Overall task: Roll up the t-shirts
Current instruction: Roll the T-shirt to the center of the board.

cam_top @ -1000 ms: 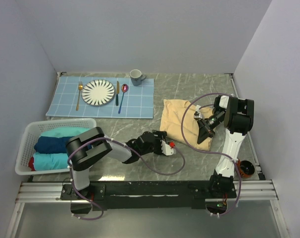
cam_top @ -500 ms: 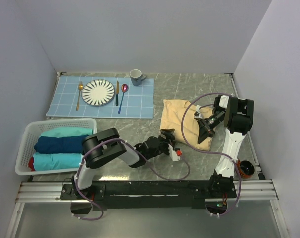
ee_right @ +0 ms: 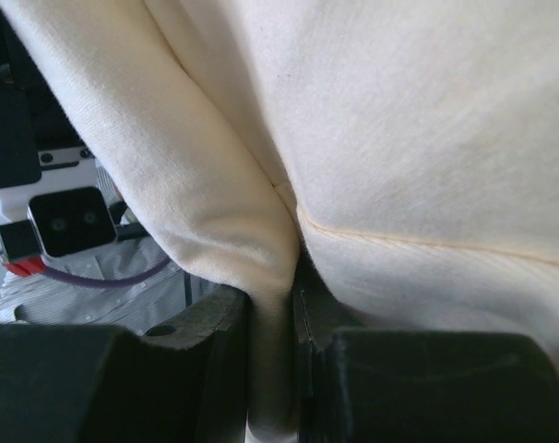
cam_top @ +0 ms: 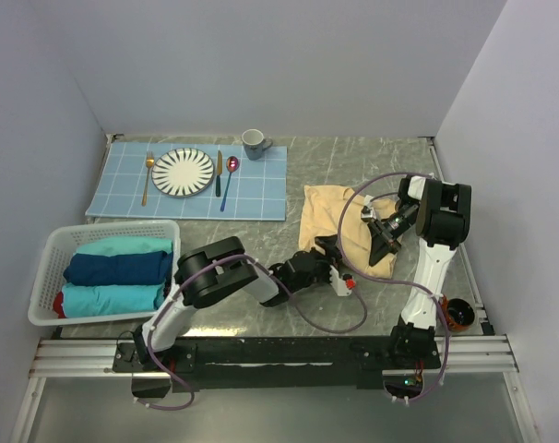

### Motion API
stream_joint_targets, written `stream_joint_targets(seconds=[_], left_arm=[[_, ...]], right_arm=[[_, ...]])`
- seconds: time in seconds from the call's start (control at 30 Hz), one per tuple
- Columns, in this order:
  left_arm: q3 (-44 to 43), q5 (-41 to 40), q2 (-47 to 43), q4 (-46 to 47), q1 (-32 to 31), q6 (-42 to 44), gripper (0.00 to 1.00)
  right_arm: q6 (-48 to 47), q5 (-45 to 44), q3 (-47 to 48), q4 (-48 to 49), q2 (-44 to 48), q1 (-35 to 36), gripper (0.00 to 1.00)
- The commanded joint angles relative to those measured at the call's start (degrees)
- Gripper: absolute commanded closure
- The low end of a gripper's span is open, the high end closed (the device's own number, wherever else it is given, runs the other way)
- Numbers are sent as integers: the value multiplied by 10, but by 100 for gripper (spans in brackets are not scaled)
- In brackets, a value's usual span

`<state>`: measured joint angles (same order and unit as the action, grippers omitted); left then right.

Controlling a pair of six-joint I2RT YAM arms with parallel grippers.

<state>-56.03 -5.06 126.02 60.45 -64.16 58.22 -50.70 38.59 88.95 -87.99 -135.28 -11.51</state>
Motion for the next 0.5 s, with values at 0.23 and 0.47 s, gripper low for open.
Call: stream_joint_targets(seconds=[0.23,0.47], left_arm=[[-24,-3,-10,-263,0,-23,79],[-69,54,-75,-475,14,-113,87]], right_arm=[[28,-88,-2,88,-39,-5,91],[17,-19,-100,213,169,-9,57]])
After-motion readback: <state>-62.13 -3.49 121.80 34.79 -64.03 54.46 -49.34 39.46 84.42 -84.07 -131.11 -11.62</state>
